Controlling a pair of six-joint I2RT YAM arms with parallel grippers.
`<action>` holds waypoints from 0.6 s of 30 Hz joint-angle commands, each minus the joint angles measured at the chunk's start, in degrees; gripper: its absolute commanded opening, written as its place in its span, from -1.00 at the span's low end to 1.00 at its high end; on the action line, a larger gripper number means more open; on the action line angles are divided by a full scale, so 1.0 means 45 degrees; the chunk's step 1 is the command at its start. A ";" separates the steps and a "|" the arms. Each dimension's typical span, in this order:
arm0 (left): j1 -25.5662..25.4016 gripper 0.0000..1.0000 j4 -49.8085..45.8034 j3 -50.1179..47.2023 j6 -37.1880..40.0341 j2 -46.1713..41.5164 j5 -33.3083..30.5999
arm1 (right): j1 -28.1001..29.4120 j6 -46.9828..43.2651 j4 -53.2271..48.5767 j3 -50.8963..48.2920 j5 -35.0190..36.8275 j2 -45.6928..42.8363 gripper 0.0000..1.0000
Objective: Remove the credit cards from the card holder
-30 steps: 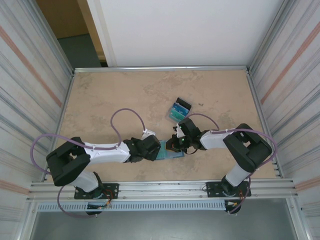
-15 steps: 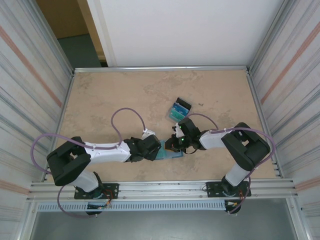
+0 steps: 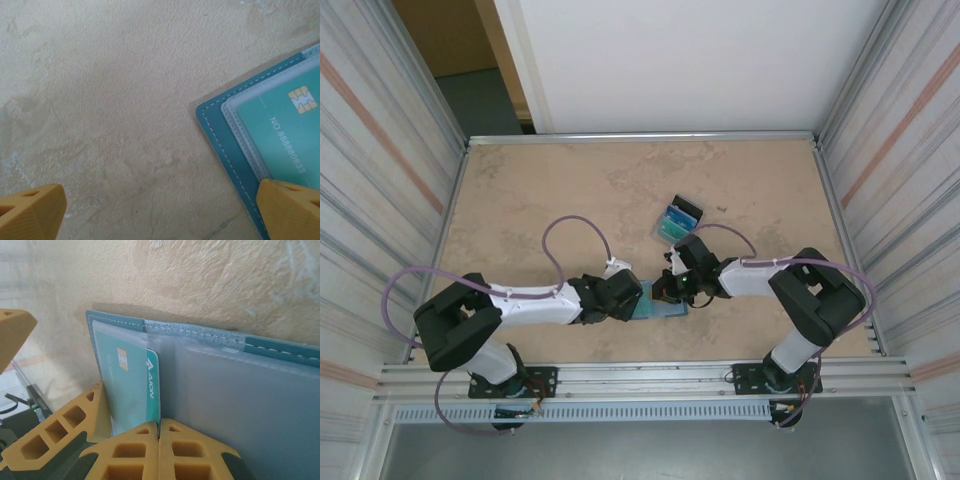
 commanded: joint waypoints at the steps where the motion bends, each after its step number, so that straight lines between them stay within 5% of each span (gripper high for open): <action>1: -0.0024 0.97 0.0034 0.0112 -0.0193 0.0277 0.0111 | 0.0159 -0.0641 -0.1495 0.0294 0.0730 -0.0410 -1.00; 18: -0.0003 0.97 0.0092 0.0124 -0.0114 0.0373 -0.0003 | -0.0022 -0.1299 -0.3715 0.0968 0.2257 -0.0857 -1.00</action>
